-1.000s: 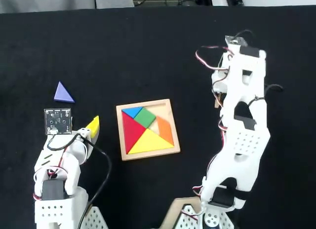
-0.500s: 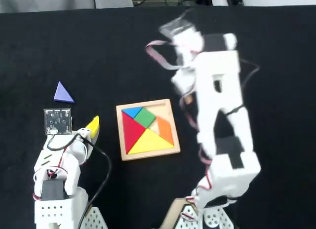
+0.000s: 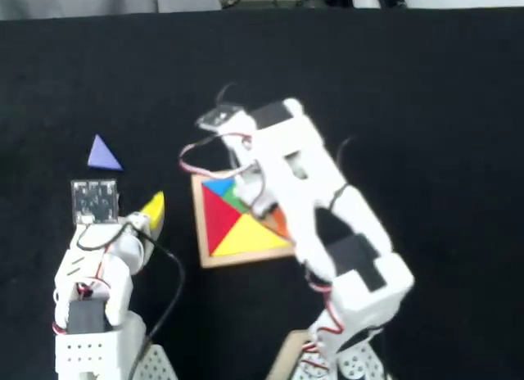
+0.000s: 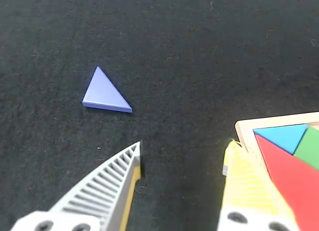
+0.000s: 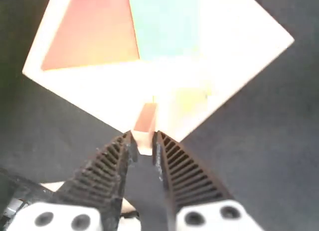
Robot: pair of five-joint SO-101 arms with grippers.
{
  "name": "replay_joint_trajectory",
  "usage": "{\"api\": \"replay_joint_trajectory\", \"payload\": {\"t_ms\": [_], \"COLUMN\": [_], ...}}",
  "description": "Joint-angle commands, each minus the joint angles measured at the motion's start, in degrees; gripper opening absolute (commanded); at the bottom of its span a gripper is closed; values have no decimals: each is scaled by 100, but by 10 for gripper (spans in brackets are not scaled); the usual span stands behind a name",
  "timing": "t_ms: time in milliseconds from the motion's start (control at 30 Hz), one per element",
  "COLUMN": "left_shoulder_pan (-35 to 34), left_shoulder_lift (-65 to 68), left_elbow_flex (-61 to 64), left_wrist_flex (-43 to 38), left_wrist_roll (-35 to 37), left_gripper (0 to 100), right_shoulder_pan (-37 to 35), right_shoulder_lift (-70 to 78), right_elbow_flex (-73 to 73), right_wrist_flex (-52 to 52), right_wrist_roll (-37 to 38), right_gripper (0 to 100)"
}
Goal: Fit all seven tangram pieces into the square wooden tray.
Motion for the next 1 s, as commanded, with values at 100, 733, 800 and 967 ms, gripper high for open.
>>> {"api": "replay_joint_trajectory", "payload": {"t_ms": [100,733,800,967], "left_shoulder_pan": [66,66,66,66], "left_shoulder_lift": [-44,-44,-44,-44], "left_elbow_flex": [119,119,119,119], "left_wrist_flex": [62,62,62,62], "left_wrist_roll": [-44,-44,-44,-44], "left_gripper": [267,267,267,267], "right_shoulder_pan": [-264,53,0,-88], "right_shoulder_lift": [198,699,787,1130], "right_elbow_flex": [13,-435,-453,-549], "right_wrist_flex": [-431,-422,-431,-457], "right_wrist_roll": [-220,-167,-167,-167], "right_gripper": [11,11,11,11]}}
